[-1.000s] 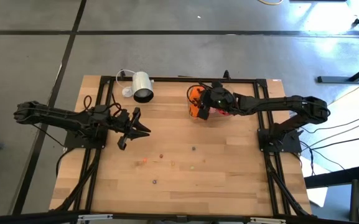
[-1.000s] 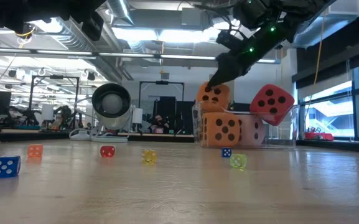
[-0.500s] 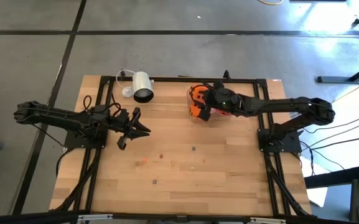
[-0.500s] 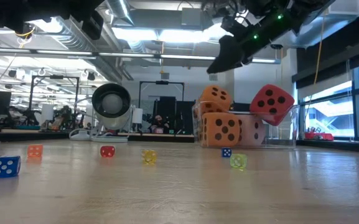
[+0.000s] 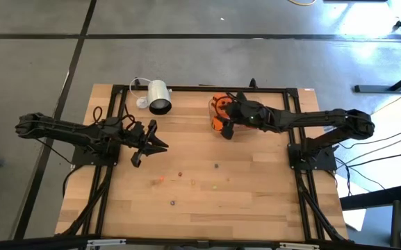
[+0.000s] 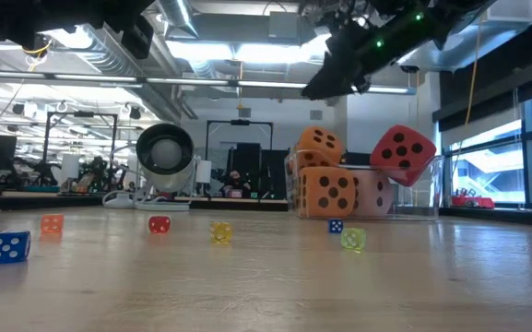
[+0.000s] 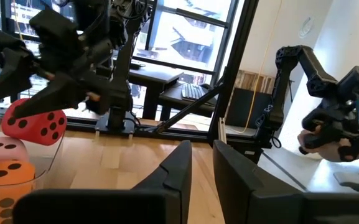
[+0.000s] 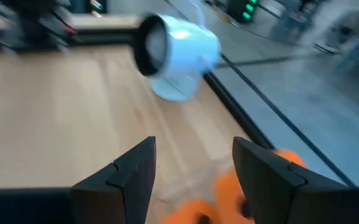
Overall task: Pick & Place Dice
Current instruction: Put the top small blue die into the transparent bin
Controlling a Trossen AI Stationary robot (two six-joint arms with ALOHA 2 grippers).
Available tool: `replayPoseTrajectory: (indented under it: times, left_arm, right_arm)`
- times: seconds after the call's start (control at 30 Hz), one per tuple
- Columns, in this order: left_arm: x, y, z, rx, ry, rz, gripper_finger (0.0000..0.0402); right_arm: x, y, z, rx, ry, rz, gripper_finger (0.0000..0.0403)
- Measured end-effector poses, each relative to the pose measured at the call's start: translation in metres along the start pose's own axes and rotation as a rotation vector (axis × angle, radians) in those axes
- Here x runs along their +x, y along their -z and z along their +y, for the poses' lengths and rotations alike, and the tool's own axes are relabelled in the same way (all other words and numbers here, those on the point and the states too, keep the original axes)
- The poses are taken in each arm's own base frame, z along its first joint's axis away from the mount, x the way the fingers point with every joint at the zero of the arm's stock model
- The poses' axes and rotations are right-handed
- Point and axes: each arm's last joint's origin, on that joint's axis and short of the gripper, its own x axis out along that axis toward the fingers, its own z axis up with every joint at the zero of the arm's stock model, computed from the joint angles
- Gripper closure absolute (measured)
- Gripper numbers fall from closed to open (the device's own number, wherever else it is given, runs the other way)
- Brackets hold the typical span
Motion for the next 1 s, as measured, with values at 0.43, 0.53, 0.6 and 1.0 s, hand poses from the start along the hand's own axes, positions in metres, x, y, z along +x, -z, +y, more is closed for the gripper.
replayPoseTrajectory:
  times: [0.43,0.53,0.6,1.0]
  left_arm:
    - [0.0,0.003,0.001,-0.006,-0.006,0.026,0.0341]
    - [0.0,0.004,0.001,-0.008,-0.009,0.04,0.0343]
    - [0.0,0.006,0.001,-0.012,-0.012,0.056,0.0344]
    - [0.001,0.013,0.005,-0.093,-0.098,0.103,0.0343]
  right_arm:
    - [-0.011,-0.024,0.028,0.079,-0.327,-0.251,0.0192]
    - [-0.015,-0.029,0.036,0.111,-0.457,-0.297,0.0192]
    - [-0.019,-0.032,0.043,0.12,-0.545,-0.319,0.0192]
    - [-0.046,-0.029,0.094,0.134,-0.831,-0.284,0.0192]
